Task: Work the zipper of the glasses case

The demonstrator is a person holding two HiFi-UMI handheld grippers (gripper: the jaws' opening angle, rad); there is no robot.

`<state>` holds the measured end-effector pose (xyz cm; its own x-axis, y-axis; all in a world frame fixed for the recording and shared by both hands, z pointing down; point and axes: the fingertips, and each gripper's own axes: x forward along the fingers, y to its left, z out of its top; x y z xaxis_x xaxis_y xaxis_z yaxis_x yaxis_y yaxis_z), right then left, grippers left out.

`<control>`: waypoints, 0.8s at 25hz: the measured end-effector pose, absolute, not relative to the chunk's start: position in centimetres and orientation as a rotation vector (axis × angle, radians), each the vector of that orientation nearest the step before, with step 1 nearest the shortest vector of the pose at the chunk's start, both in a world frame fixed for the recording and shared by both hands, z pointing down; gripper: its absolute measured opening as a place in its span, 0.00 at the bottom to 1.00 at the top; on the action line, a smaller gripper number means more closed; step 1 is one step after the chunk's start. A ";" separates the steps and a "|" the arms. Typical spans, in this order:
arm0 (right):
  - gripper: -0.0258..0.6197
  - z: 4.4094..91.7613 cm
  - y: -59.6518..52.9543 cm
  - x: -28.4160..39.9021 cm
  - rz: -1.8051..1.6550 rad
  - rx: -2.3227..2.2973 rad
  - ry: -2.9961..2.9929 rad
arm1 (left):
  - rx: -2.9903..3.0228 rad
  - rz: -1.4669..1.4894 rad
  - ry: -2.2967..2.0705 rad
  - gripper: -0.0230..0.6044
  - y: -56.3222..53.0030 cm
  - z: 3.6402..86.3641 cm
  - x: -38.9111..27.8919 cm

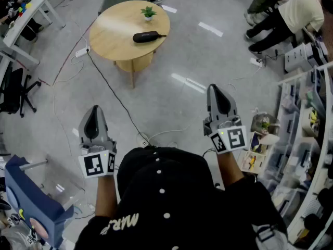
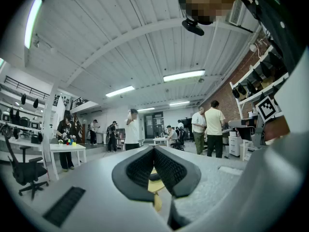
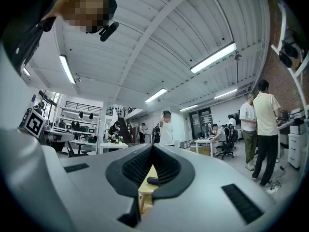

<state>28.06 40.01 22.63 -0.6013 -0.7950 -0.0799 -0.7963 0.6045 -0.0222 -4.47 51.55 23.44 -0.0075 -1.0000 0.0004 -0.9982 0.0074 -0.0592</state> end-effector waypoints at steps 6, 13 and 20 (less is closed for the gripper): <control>0.04 22.4 40.1 28.3 0.020 -1.371 2.742 | -2.183 -0.064 2.195 0.04 51.3 23.1 -4.3; 0.04 22.5 39.7 28.8 0.012 -1.381 2.735 | -2.185 -0.062 2.198 0.04 50.9 23.3 -3.9; 0.04 22.5 39.7 28.5 -0.008 -1.354 2.729 | -2.214 -0.045 2.196 0.04 50.7 23.5 -3.5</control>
<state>28.54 39.71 22.54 -0.6010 -0.7949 -0.0828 -0.7944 0.6055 -0.0473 -3.53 50.72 23.45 0.0082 -1.0000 0.0047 -0.9993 -0.0084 -0.0365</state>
